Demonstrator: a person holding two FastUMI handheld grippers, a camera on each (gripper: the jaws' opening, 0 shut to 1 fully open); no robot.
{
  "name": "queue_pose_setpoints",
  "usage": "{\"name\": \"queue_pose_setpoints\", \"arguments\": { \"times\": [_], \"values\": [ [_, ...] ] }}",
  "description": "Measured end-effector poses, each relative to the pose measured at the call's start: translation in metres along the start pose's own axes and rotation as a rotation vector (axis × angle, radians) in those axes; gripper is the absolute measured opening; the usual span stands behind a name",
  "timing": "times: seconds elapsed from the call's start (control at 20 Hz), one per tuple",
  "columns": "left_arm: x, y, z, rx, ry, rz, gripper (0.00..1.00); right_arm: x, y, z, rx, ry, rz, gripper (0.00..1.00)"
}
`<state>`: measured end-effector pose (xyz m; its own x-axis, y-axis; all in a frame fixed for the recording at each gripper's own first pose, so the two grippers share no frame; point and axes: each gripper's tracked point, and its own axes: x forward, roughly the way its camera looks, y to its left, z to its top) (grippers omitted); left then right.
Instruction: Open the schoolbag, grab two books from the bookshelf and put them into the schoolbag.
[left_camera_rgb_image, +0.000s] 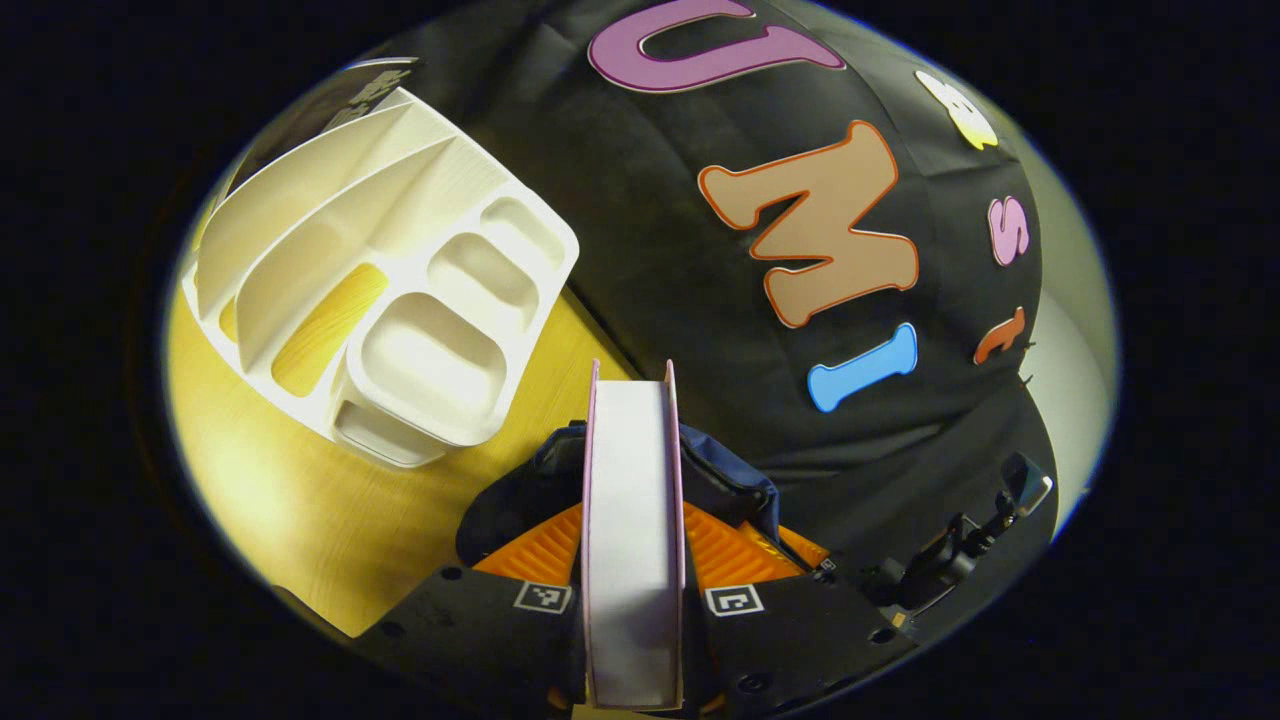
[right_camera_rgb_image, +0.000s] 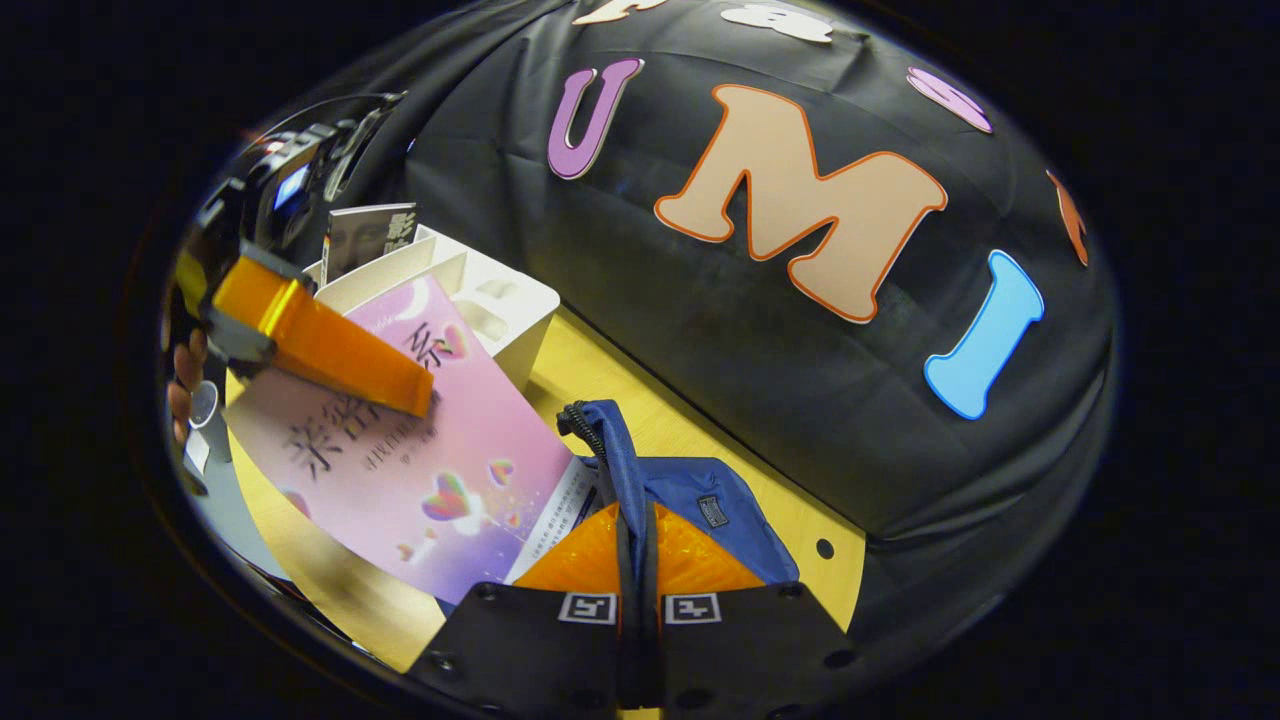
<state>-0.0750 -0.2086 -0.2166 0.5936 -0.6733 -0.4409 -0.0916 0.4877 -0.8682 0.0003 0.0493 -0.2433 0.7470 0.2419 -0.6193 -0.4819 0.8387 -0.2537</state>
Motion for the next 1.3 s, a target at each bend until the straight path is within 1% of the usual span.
{"name": "queue_pose_setpoints", "arguments": {
  "times": [0.15, 0.2, 0.25, 0.4, 0.45, 0.5, 0.55, 0.6, 0.65, 0.75, 0.8, 0.9, 0.95, 1.0, 1.1, 1.15, 1.3],
  "values": [
    [0.015, 0.005, -0.011, -0.056, -0.038, -0.009, 0.34, -0.001, -0.004, 0.003, 0.028, -0.020, -0.002, 0.04],
    [0.019, 0.008, -0.014, -0.075, -0.056, -0.006, 0.36, 0.000, -0.004, 0.003, 0.034, -0.022, 0.002, 0.04],
    [0.023, 0.010, -0.016, -0.088, -0.074, -0.002, 0.34, 0.001, -0.003, 0.003, 0.040, -0.024, 0.007, 0.04],
    [0.039, 0.018, -0.021, -0.138, -0.133, 0.002, 0.34, 0.003, -0.002, 0.005, 0.051, -0.035, 0.021, 0.04],
    [0.044, 0.019, -0.024, -0.161, -0.144, -0.006, 0.34, 0.003, -0.001, 0.005, 0.058, -0.038, 0.029, 0.04],
    [0.051, 0.019, -0.027, -0.184, -0.157, -0.012, 0.36, 0.003, -0.001, 0.005, 0.068, -0.040, 0.036, 0.04],
    [0.057, 0.021, -0.032, -0.204, -0.160, -0.012, 0.34, 0.004, -0.001, 0.005, 0.077, -0.043, 0.044, 0.05],
    [0.064, 0.022, -0.035, -0.216, -0.166, -0.016, 0.36, 0.004, 0.000, 0.006, 0.088, -0.046, 0.053, 0.04],
    [0.072, 0.022, -0.038, -0.226, -0.174, -0.019, 0.34, 0.004, -0.001, 0.007, 0.097, -0.047, 0.060, 0.04],
    [0.086, 0.021, -0.046, -0.235, -0.180, -0.025, 0.36, 0.003, 0.000, 0.007, 0.116, -0.052, 0.078, 0.04],
    [0.093, 0.021, -0.049, -0.235, -0.186, -0.026, 0.34, 0.004, -0.001, 0.007, 0.122, -0.054, 0.084, 0.04],
    [0.105, 0.020, -0.054, -0.232, -0.200, -0.031, 0.35, 0.002, -0.002, 0.008, 0.130, -0.061, 0.094, 0.04],
    [0.111, 0.020, -0.059, -0.238, -0.194, -0.034, 0.34, 0.002, -0.002, 0.007, 0.134, -0.062, 0.102, 0.04],
    [0.117, 0.020, -0.062, -0.249, -0.196, -0.040, 0.36, 0.000, -0.002, 0.007, 0.139, -0.066, 0.107, 0.04],
    [0.132, 0.020, -0.070, -0.253, -0.189, -0.045, 0.35, -0.002, -0.001, 0.006, 0.144, -0.067, 0.124, 0.04],
    [0.134, 0.018, -0.073, -0.260, -0.181, -0.052, 0.37, -0.002, -0.001, 0.007, 0.144, -0.069, 0.130, 0.04],
    [0.155, 0.017, -0.082, -0.289, -0.171, -0.064, 0.35, -0.004, 0.001, 0.005, 0.151, -0.069, 0.153, 0.04]
  ]
}}
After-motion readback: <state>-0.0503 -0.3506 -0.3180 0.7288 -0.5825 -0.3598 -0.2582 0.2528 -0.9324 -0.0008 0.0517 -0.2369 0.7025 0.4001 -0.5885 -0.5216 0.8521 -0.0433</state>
